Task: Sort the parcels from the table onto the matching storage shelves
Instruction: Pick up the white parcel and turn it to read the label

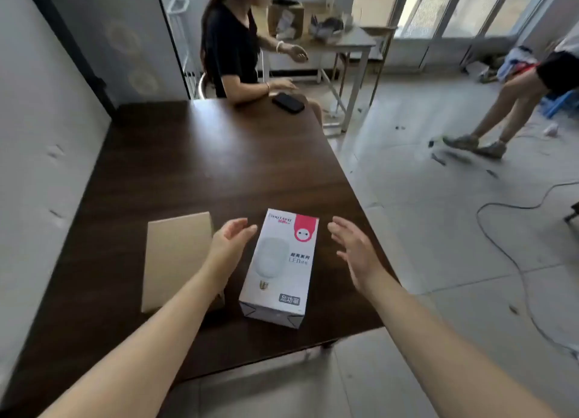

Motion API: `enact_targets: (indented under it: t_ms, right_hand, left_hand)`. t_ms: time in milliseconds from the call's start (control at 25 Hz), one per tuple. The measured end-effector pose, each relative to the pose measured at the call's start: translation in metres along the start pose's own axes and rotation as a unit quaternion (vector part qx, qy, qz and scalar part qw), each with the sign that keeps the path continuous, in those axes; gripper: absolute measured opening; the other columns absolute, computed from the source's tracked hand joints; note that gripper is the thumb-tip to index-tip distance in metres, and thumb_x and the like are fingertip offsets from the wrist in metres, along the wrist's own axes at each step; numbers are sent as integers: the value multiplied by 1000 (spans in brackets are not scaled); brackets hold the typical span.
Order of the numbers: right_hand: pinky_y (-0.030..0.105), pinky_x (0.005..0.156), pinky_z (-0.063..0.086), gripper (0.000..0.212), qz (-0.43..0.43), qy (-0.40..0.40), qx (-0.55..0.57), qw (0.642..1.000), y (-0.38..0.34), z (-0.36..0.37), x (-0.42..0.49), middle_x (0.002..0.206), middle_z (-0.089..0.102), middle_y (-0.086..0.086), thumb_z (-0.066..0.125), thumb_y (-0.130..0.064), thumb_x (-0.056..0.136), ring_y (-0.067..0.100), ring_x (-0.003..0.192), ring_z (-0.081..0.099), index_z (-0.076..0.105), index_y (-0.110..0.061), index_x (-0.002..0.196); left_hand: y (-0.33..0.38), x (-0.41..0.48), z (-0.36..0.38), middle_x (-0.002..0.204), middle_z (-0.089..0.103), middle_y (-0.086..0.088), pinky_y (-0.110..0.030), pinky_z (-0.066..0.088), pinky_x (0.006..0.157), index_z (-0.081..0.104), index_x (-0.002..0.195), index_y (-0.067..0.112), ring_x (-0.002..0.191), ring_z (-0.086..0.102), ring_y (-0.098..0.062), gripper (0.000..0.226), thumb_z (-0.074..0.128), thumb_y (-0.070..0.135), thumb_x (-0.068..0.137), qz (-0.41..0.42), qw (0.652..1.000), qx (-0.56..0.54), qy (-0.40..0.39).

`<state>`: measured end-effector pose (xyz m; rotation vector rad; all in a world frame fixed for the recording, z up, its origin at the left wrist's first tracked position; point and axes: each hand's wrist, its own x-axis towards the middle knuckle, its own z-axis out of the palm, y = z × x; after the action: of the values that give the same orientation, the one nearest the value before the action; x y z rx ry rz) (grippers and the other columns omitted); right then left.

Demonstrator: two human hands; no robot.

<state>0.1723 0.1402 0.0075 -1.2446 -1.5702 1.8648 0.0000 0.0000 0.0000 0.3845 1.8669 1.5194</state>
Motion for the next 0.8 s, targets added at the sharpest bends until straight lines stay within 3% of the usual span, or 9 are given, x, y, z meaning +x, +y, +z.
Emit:
enact_targets:
  t_ms: [80,120,200,280,400,480,560,680,800]
  right_hand:
    - [40,102,31,57,72,-17,21,997,34,6,8,150,42,3,56,-34,91,21,134,39,38,-22,144]
    - [46,107,28,63,110,-31,27,993,52,9,9,153,36,1,56,-37,90,23,139,33,31,-26,147]
    - [56,112,21,69,167,-46,40,984,80,18,10,154,33,-2,55,-44,88,26,142,27,23,-33,148]
    - [57,112,22,68,194,-48,63,978,96,27,10,148,43,-6,53,-55,83,25,139,34,31,-37,144]
    - [46,99,47,47,171,-62,128,975,97,45,5,126,67,-3,45,-56,89,20,112,64,57,-33,128]
    - [33,79,57,40,154,-66,148,975,84,50,4,116,72,0,42,-49,95,16,93,73,62,-28,123]
    - [30,72,58,40,126,-76,146,978,60,51,8,115,73,2,40,-47,96,16,91,74,62,-25,122]
    - [41,88,56,44,58,-102,145,983,5,55,8,121,70,7,38,-46,97,27,105,69,59,-21,126]
    - [42,92,54,43,-31,-117,138,983,-68,63,-7,122,69,8,35,-42,99,30,111,66,59,-19,127]
  left_hand:
    - [-33,7,5,139,48,-6,-25,37,90,41,136,7,124,47,-20,57,62,24,86,-64,997,36,-3]
    - [-53,9,5,142,45,-6,-28,41,91,38,139,9,125,48,-22,65,65,30,83,-98,995,28,-21]
    - [-83,12,2,132,58,-10,-35,51,85,46,133,13,109,62,-25,75,70,46,71,-159,984,-13,-73]
    - [-89,12,0,111,70,-12,-36,54,76,58,120,13,92,69,-27,58,67,47,75,-180,975,-59,-114]
    - [-86,6,5,100,75,-9,-35,55,72,62,110,18,83,72,-25,29,52,36,90,-184,973,-93,-107]
    - [-76,3,3,100,75,-7,-36,55,76,62,112,20,85,72,-25,29,50,37,91,-169,975,-100,-102]
    - [-57,2,0,102,74,-6,-37,54,78,62,113,23,90,71,-26,31,49,40,91,-131,981,-96,-105]
    - [-6,-4,-4,99,75,-6,-31,55,64,62,112,24,85,72,-25,30,49,40,90,-60,987,-117,-97]
    - [62,-15,-13,107,72,-11,-37,58,72,62,117,21,92,70,-30,34,51,38,89,30,986,-137,-92]
